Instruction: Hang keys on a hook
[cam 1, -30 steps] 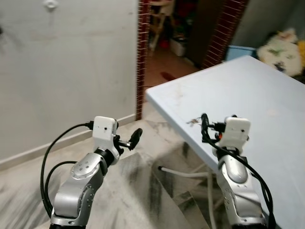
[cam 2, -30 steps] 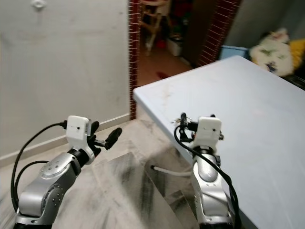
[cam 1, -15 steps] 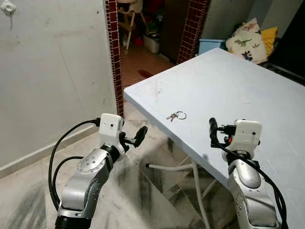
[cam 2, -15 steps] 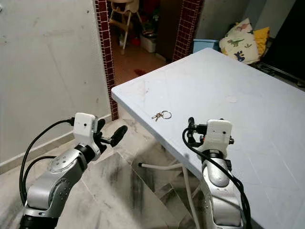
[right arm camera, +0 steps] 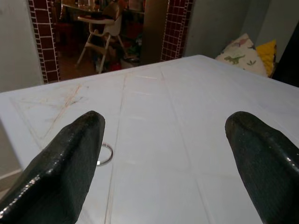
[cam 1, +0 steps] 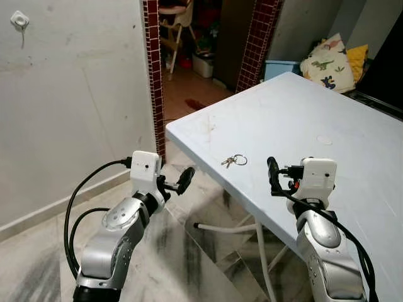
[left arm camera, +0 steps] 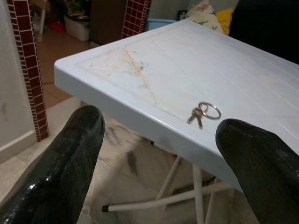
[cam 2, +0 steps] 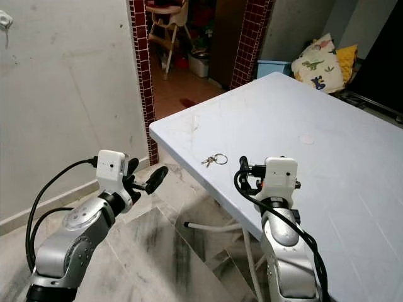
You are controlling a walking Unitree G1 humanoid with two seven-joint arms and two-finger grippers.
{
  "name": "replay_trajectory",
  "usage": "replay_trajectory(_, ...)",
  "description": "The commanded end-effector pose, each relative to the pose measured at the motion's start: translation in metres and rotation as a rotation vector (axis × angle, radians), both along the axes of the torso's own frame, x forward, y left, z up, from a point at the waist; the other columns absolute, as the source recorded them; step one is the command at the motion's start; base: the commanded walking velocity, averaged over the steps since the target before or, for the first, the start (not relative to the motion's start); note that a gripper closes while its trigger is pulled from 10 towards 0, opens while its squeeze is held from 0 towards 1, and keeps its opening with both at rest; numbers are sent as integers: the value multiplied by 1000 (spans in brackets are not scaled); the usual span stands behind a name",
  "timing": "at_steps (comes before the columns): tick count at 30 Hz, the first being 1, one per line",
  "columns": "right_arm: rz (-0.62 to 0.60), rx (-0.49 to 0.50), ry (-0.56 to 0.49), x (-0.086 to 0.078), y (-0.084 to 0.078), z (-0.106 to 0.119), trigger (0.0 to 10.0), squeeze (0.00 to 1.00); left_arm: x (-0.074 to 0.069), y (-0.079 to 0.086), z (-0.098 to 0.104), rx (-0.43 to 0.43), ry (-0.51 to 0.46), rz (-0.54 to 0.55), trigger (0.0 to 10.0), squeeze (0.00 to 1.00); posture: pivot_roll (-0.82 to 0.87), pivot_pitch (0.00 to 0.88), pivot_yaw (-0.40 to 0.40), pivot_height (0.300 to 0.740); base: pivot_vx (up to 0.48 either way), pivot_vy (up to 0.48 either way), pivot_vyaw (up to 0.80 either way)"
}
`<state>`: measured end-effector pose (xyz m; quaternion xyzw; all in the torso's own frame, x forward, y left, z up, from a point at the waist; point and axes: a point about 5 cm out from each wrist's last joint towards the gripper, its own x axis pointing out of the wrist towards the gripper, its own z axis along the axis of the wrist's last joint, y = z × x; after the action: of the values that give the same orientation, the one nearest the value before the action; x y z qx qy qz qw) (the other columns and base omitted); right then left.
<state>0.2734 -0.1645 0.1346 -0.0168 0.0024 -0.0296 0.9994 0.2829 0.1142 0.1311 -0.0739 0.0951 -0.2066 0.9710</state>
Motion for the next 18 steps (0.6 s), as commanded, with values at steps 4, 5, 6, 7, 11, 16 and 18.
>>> replay_trajectory(4,23,8,-20,2,3,8,10000,0,-1,-1,0,7,-1,-13,10000,0,89,0,-56,740,465,0,0)
replay_trajectory(5,23,8,-20,2,3,8,10000,0,-1,-1,0,7,-1,-13,10000,0,89,0,-56,740,465,0,0)
replay_trajectory(6,30,0,-24,3,4,9,10000,0,-1,0,0,10,1,-15,10000,0,92,0,-54,740,465,0,0)
replay_trajectory(7,30,3,-25,4,4,9,10000,0,-1,0,0,12,3,-16,10000,0,91,0,-51,740,465,0,0)
replay_trajectory(11,26,4,-21,4,3,8,10000,0,-2,0,-1,14,4,-19,10000,0,94,0,-53,740,458,0,0)
replay_trajectory(16,21,2,-17,4,2,7,10000,0,-2,0,-1,15,8,-19,10000,0,96,0,-53,740,434,0,0)
replay_trajectory(18,20,4,-15,5,2,6,10000,0,-3,-2,1,-16,-4,-26,10000,0,97,0,-53,740,390,0,0)
